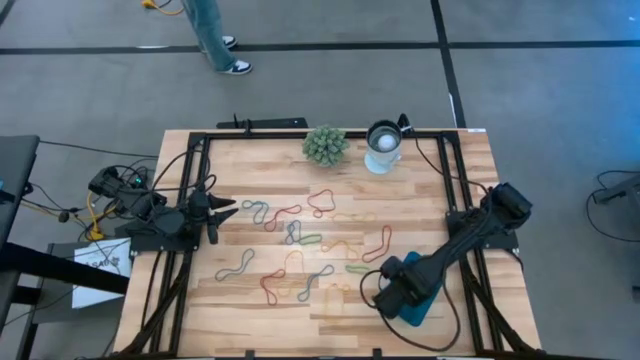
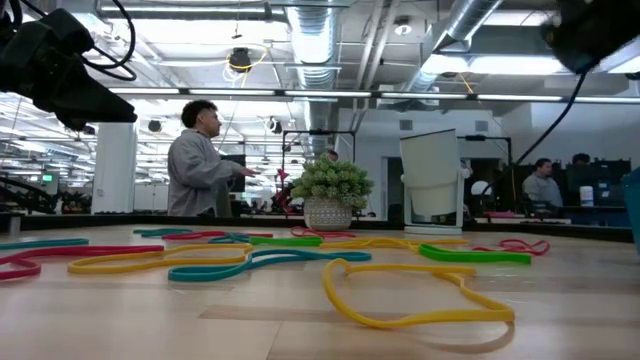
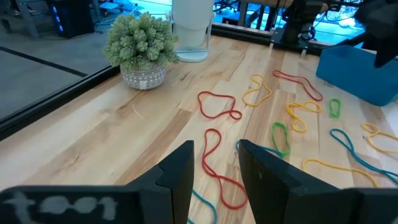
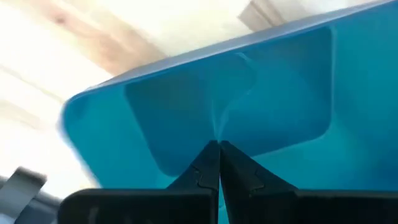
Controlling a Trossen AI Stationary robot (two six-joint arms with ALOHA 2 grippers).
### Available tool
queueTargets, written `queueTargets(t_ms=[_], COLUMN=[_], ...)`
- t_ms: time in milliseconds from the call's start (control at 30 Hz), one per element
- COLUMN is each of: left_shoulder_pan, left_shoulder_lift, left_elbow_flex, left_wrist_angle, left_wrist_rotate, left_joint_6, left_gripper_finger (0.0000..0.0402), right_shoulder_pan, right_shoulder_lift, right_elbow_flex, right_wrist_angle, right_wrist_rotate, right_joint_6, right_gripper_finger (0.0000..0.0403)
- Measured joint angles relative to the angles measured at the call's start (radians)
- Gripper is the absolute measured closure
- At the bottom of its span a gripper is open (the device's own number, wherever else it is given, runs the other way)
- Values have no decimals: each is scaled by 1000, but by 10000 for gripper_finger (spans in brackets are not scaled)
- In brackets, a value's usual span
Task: Pick and place items into bin
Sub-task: Put the blue rubber band into the blue bin
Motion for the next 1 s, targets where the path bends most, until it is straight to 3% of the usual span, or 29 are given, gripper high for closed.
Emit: queueTargets(t_ms=[533,1000], left_shoulder_pan=[0,0], left_shoulder_lift=[0,0], left_elbow_flex=[0,0], left_wrist_angle=[1,1], left_wrist_rotate=[0,0], left_joint_6=[0,0], left_gripper_finger=[285,285], right_shoulder_pan=[-21,-24], right_shoulder_lift=[0,0], right_elbow_flex=[-100,-100], right_wrist_angle=[90,90], right_wrist_rotate=[-53,-53], right_joint_6=[116,358], right_gripper_finger=[403,403])
